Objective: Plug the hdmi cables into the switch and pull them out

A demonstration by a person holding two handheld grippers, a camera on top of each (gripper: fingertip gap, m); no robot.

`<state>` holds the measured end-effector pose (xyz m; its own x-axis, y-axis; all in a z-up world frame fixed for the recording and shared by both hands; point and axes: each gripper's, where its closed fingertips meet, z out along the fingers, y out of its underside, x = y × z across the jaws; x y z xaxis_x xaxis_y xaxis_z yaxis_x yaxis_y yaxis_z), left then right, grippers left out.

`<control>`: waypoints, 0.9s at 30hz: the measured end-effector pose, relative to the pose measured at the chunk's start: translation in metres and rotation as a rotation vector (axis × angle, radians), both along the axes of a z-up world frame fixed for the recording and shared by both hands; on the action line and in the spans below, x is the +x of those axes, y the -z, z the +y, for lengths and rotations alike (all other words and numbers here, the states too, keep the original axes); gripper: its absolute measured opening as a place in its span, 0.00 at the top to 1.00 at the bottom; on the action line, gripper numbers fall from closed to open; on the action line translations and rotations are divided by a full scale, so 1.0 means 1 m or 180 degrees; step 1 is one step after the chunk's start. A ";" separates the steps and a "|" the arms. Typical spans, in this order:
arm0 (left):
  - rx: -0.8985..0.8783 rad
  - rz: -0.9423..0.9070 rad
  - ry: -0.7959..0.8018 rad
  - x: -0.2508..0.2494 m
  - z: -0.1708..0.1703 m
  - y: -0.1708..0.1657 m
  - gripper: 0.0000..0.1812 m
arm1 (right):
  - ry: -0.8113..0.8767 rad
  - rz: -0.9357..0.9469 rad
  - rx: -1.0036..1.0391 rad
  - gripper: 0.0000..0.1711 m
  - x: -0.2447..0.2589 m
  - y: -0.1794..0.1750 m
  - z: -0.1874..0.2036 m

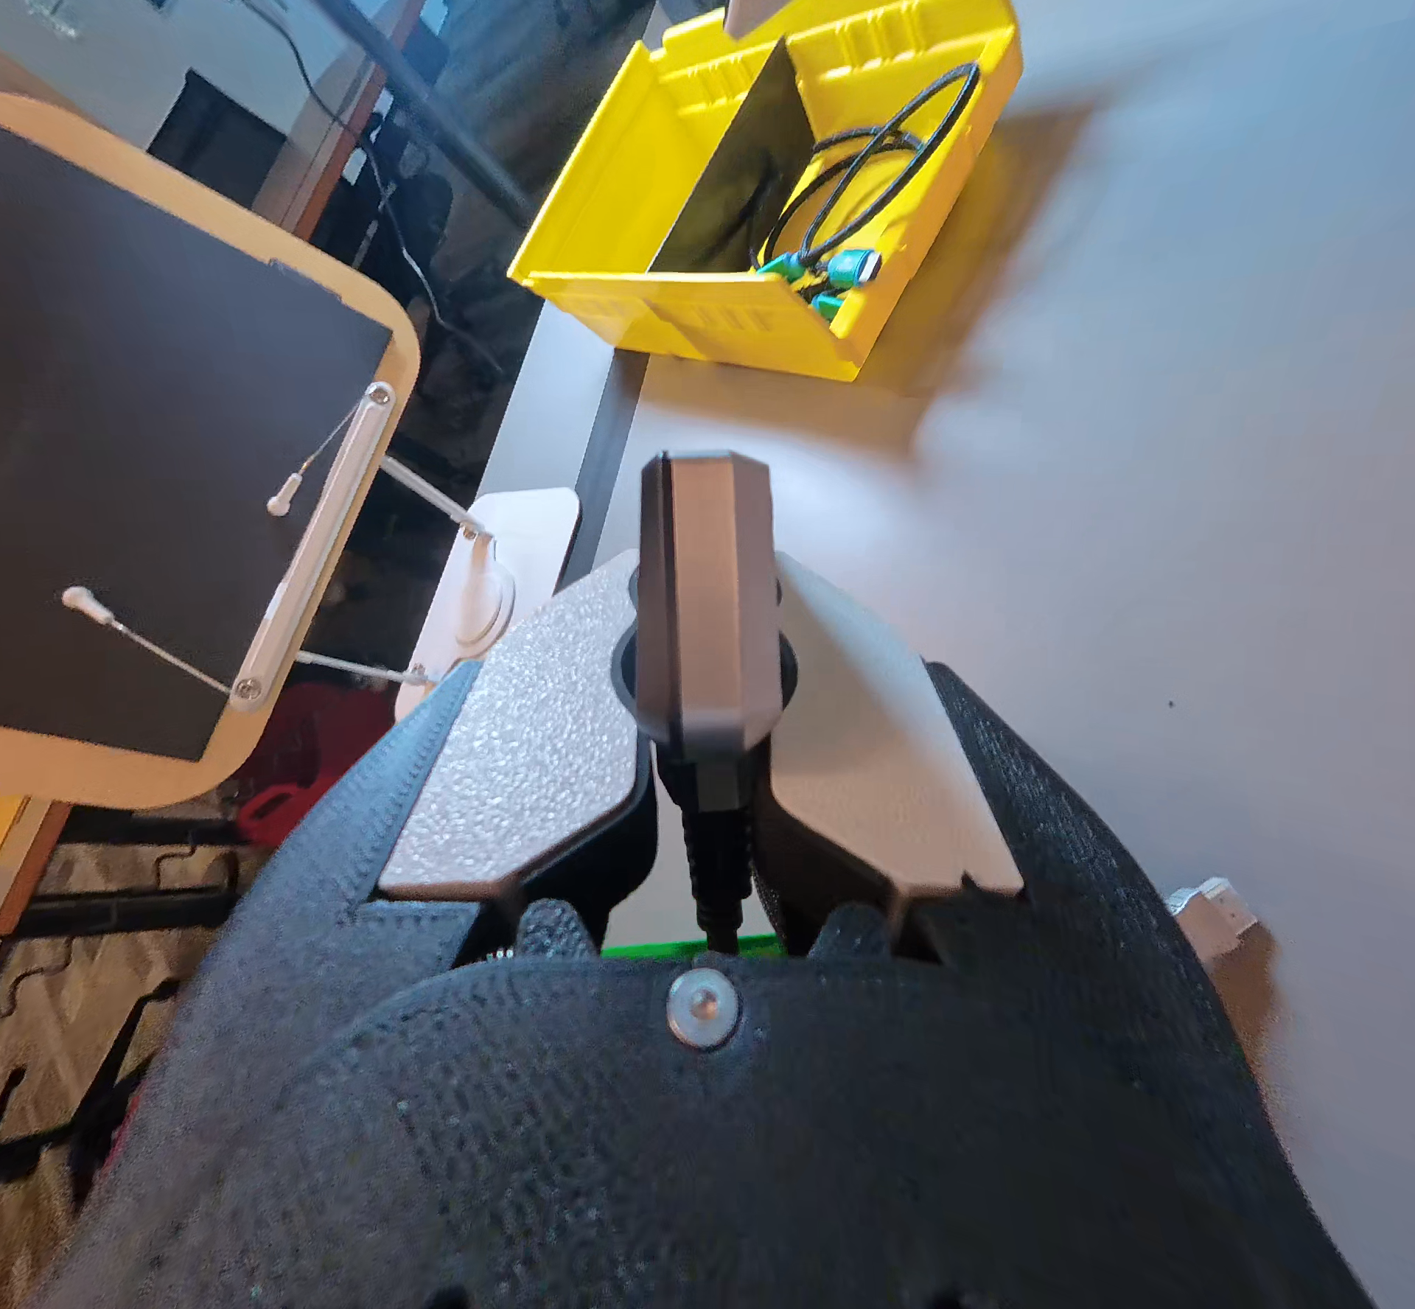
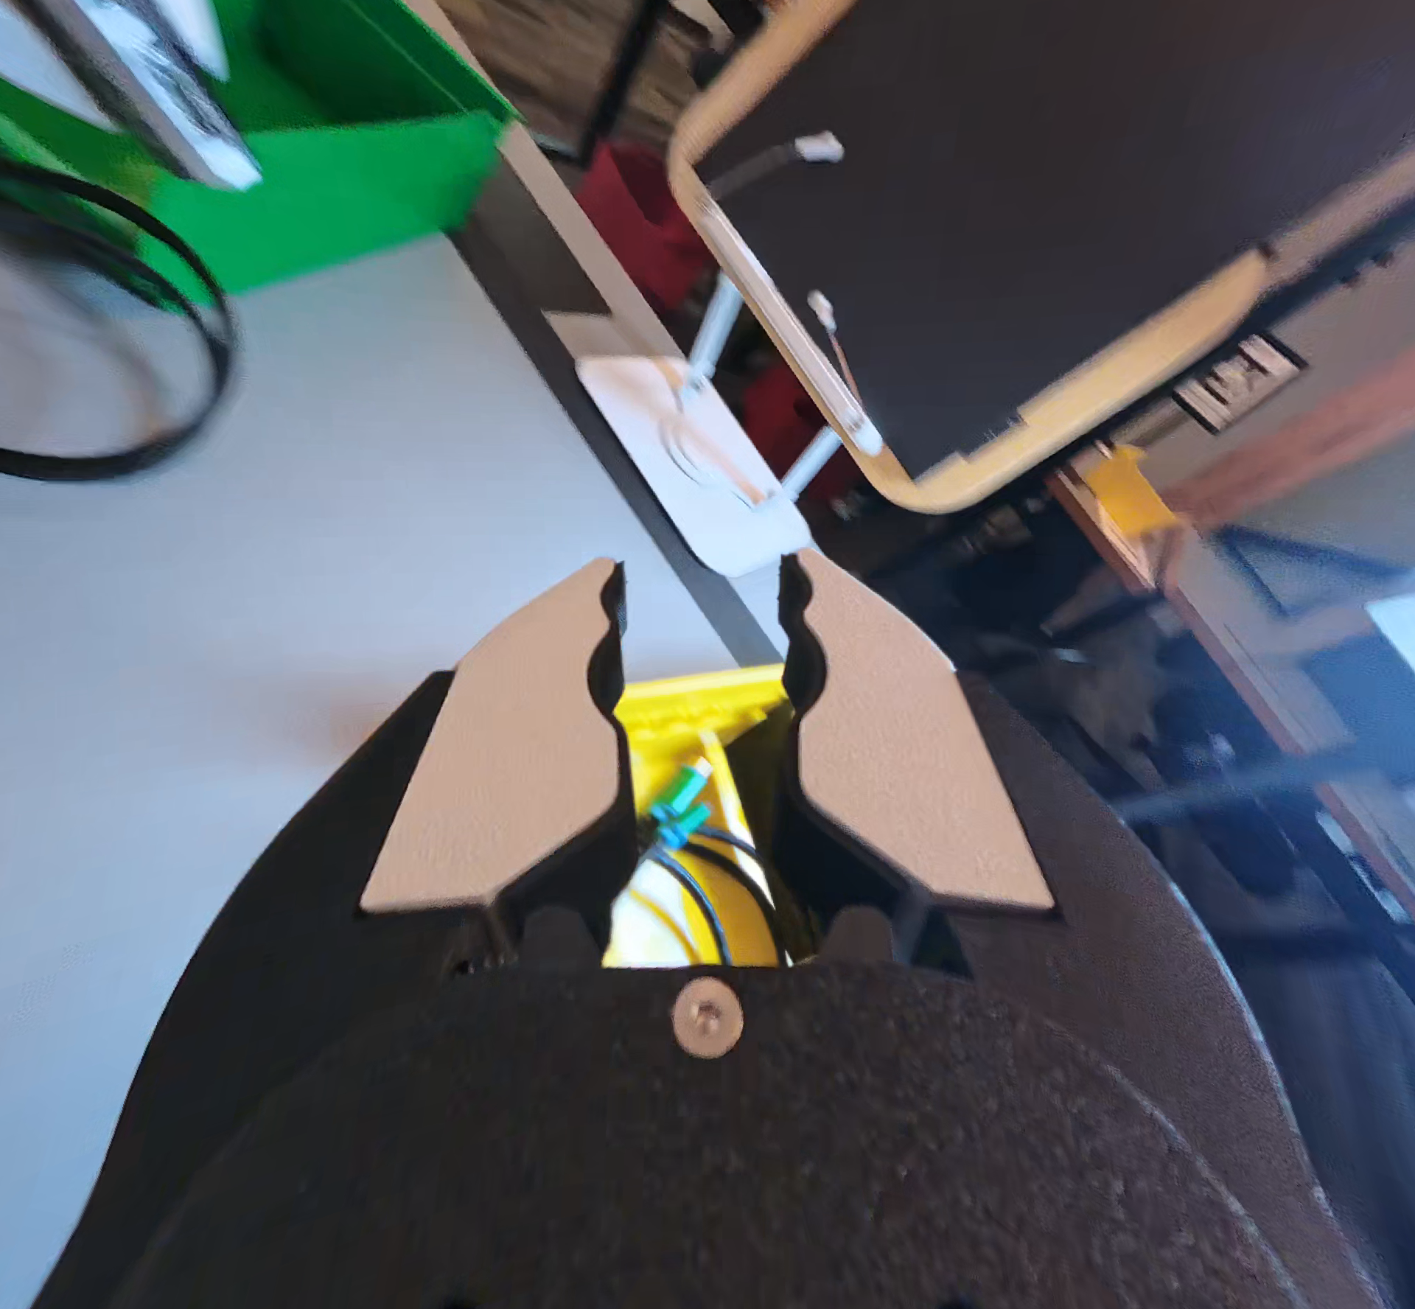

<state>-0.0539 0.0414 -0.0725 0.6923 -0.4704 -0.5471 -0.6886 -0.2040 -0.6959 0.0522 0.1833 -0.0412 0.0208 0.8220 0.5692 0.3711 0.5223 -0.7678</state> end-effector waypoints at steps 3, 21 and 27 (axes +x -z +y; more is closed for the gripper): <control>0.0074 -0.0083 0.0207 0.016 -0.005 -0.007 0.87 | -0.0633 -0.0021 -0.0046 0.77 -0.015 -0.003 -0.056; 0.1050 -0.0899 0.0807 0.051 -0.045 -0.097 0.83 | -0.1165 0.0346 0.0854 0.88 0.002 -0.064 -0.129; 0.1458 -0.1180 0.0490 0.016 -0.051 -0.126 0.80 | -0.0033 0.0490 0.1524 0.89 0.020 -0.150 -0.047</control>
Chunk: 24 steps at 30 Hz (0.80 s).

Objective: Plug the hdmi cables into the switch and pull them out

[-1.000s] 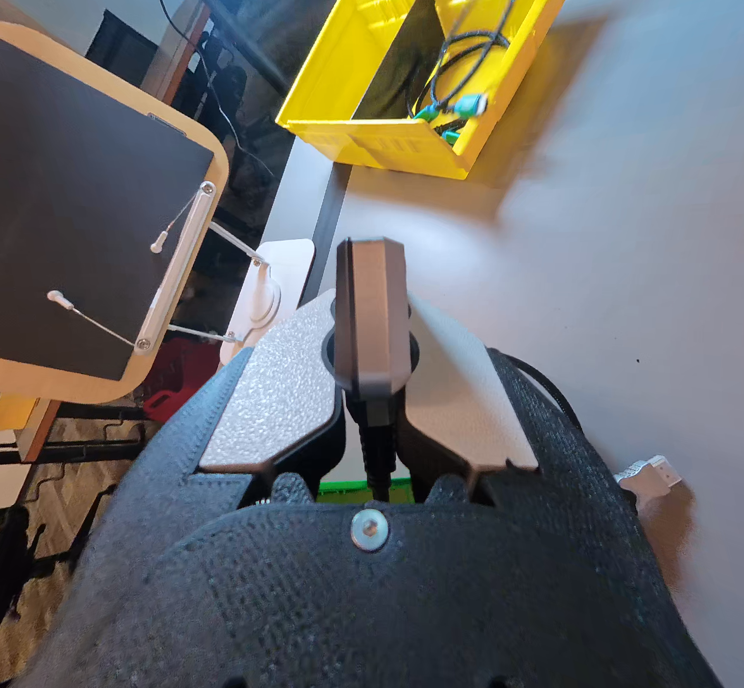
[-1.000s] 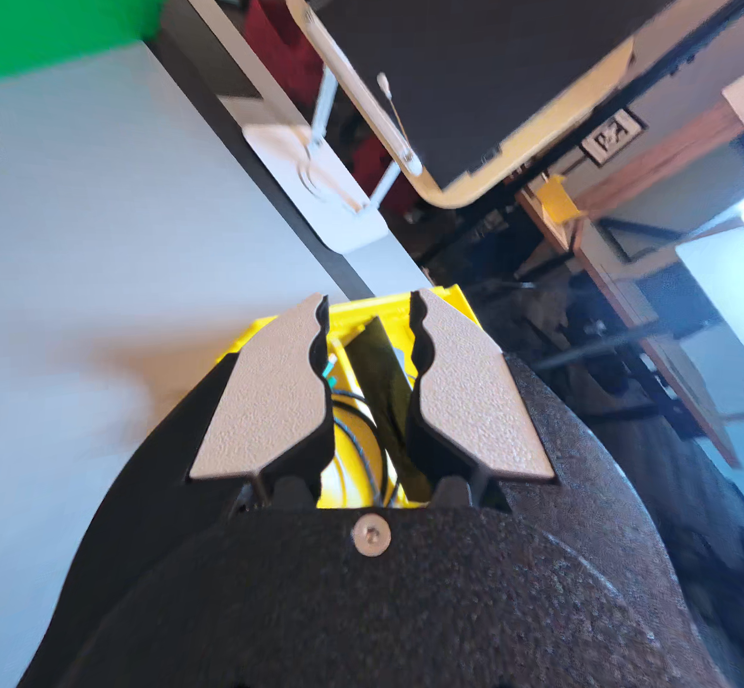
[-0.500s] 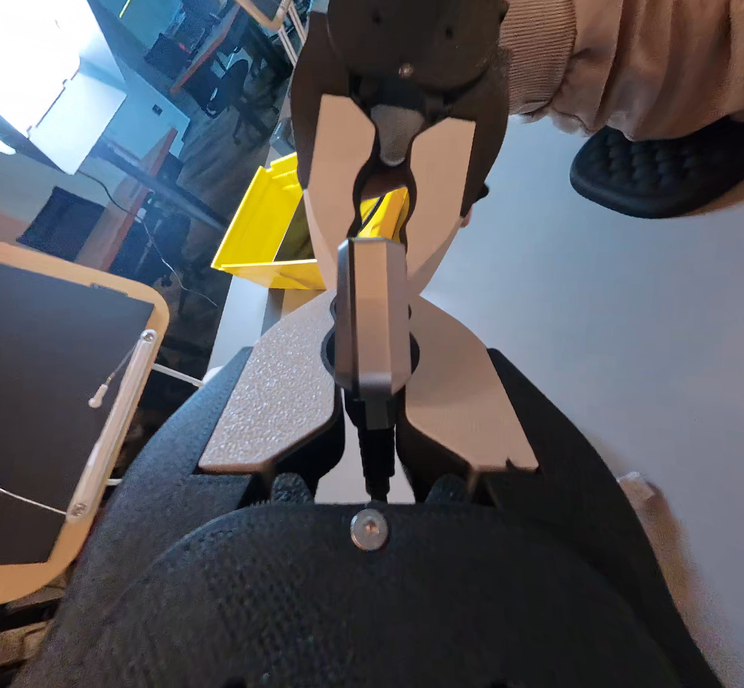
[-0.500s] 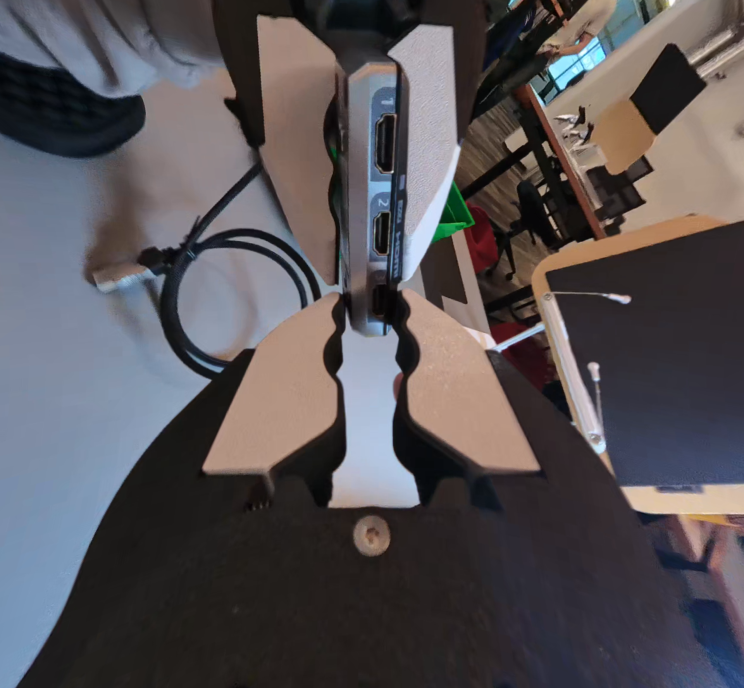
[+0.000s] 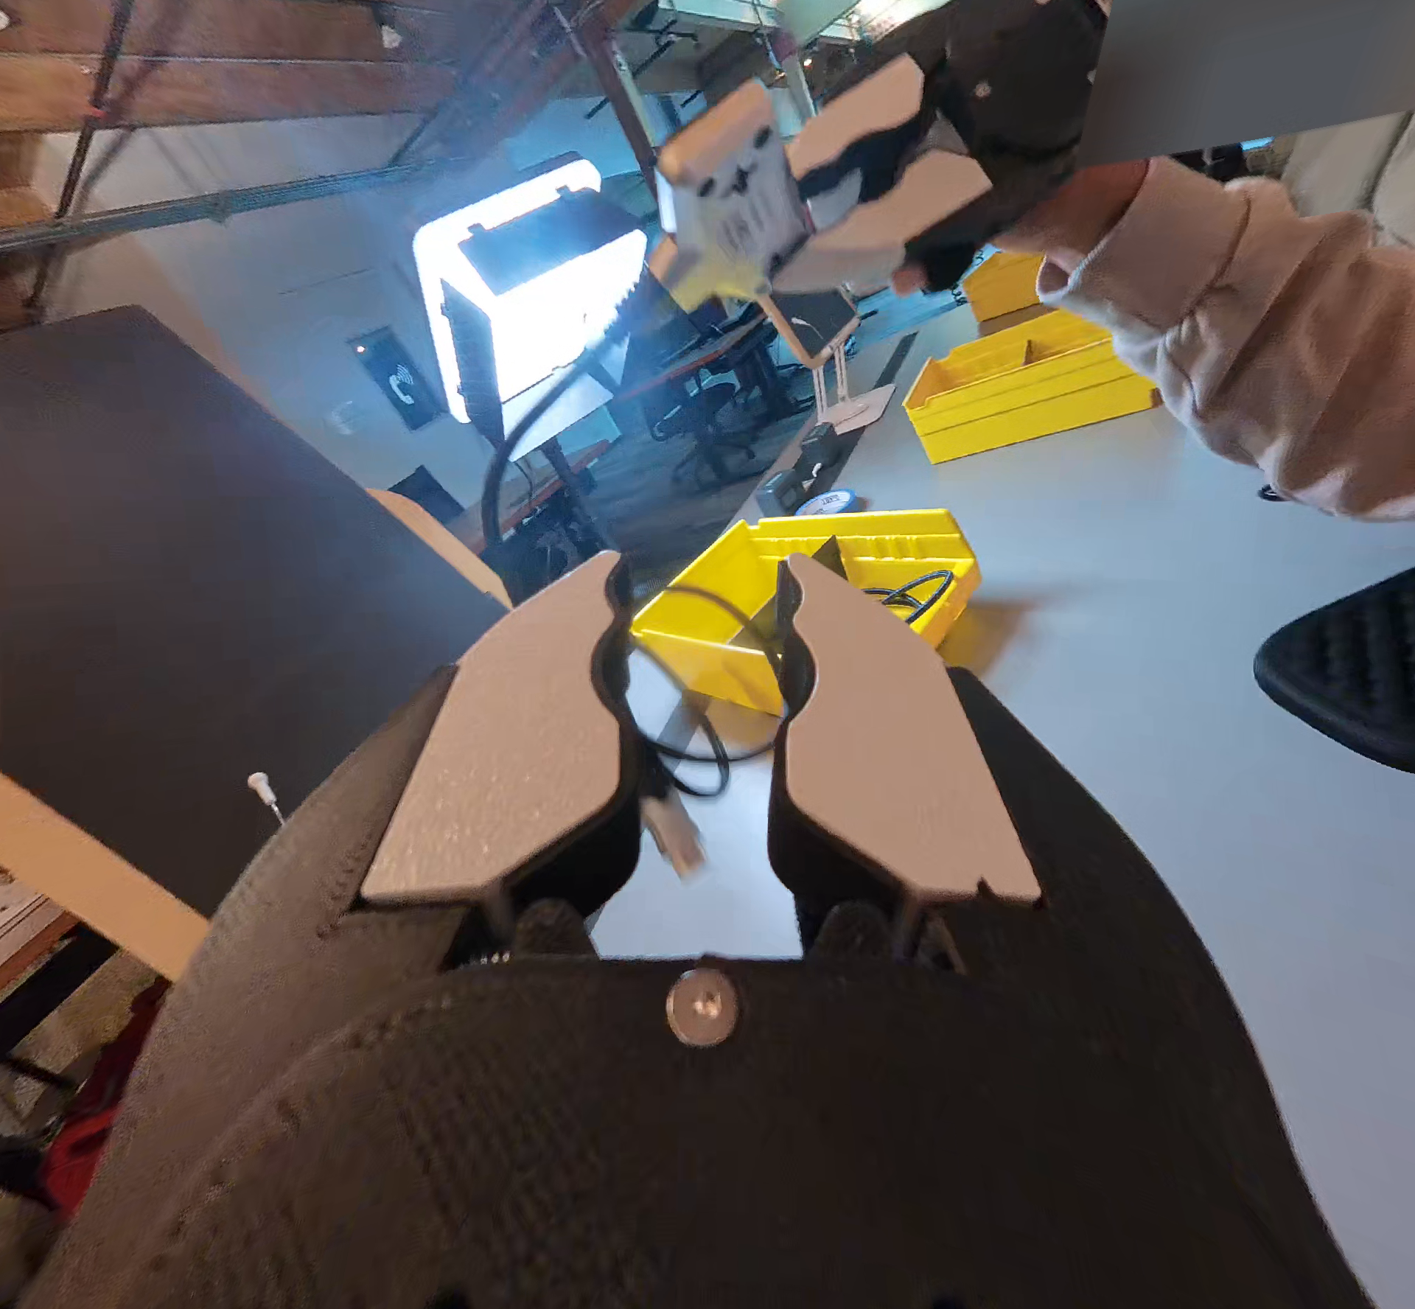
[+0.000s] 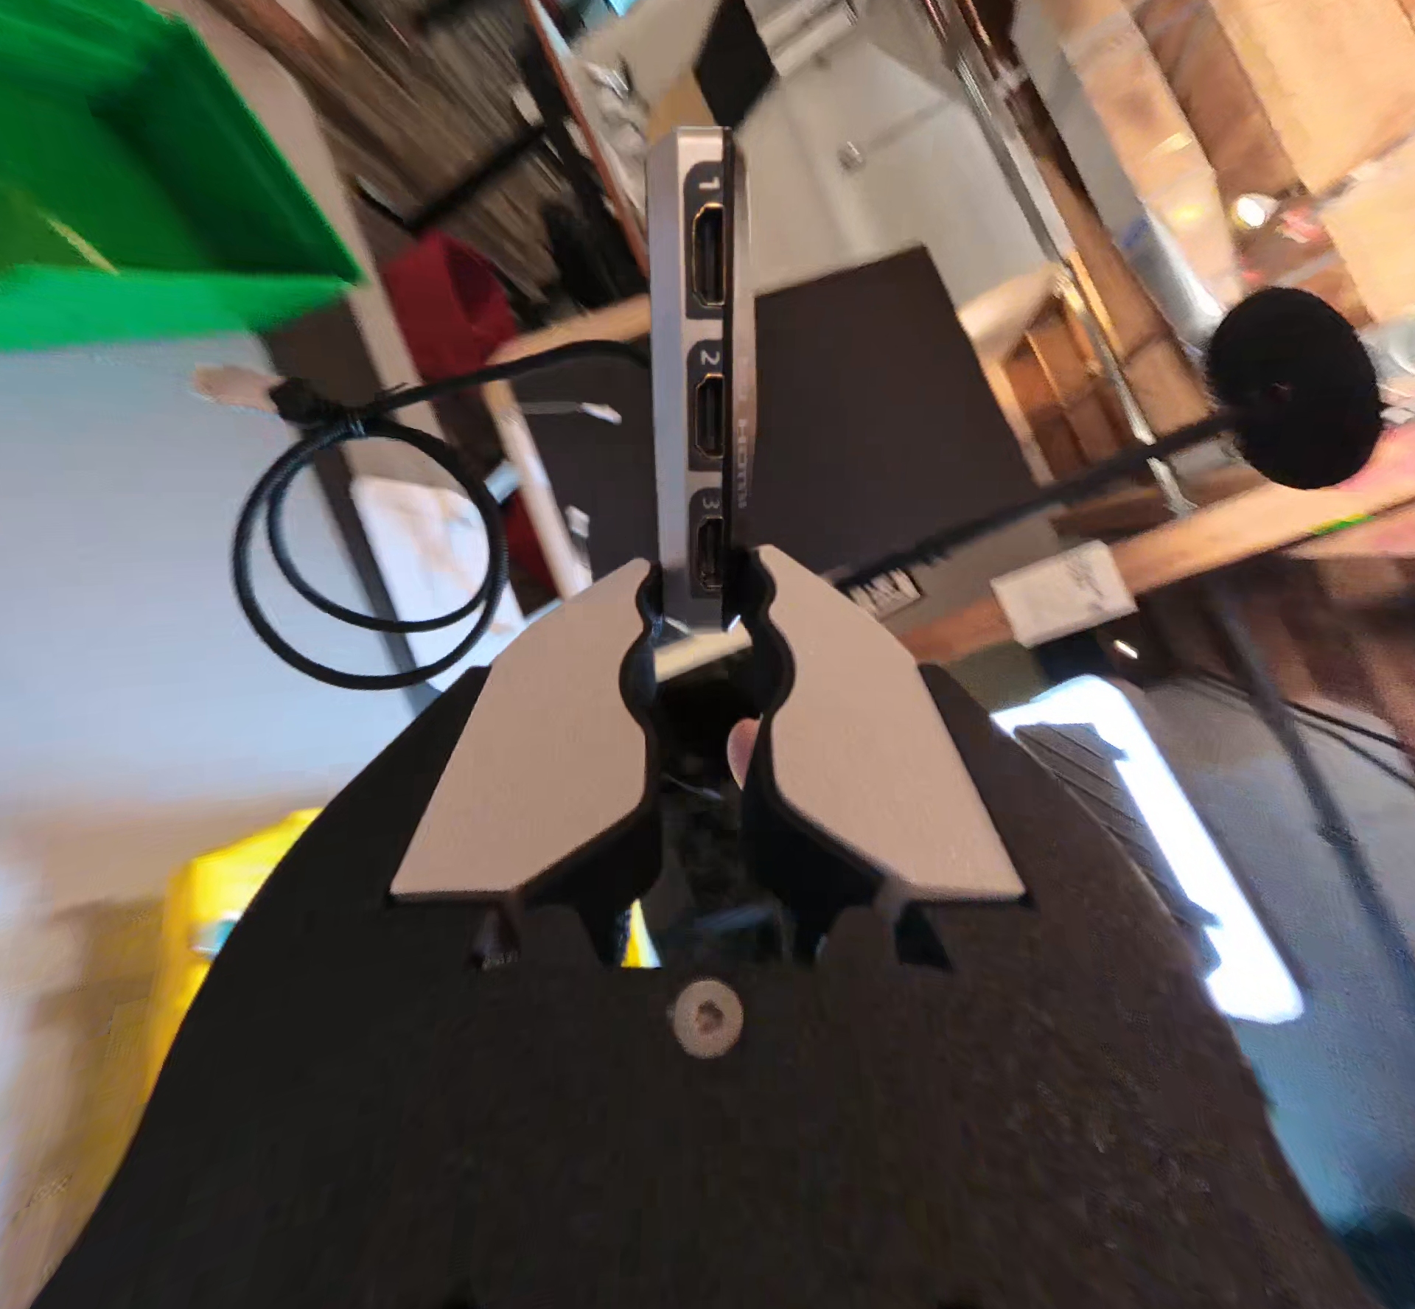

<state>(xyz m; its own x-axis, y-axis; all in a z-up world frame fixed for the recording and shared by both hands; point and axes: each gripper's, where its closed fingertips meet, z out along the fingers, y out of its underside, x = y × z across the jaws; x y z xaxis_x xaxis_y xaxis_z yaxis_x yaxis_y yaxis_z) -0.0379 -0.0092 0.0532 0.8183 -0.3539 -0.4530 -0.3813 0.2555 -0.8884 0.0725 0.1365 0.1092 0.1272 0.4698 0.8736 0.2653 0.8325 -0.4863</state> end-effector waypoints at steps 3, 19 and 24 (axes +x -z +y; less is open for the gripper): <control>0.0016 0.0023 -0.0044 -0.002 0.000 -0.001 0.80 | 0.0763 -0.0003 0.0304 0.89 0.007 -0.024 0.055; 0.0160 -0.0100 -0.0237 -0.031 -0.011 -0.016 0.83 | 0.2228 -0.1397 -0.1112 0.89 0.026 0.207 0.261; 0.0099 -0.0108 -0.0242 -0.034 -0.007 -0.011 0.83 | 0.2488 -0.2062 -0.1268 0.87 0.047 0.275 0.284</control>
<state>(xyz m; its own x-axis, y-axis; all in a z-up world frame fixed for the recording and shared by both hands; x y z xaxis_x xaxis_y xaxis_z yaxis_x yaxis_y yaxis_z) -0.0724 -0.0166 0.0643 0.8573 -0.2764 -0.4344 -0.3706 0.2546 -0.8932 0.1195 0.4202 -0.1660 0.0843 0.7233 0.6854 0.9556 0.1361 -0.2612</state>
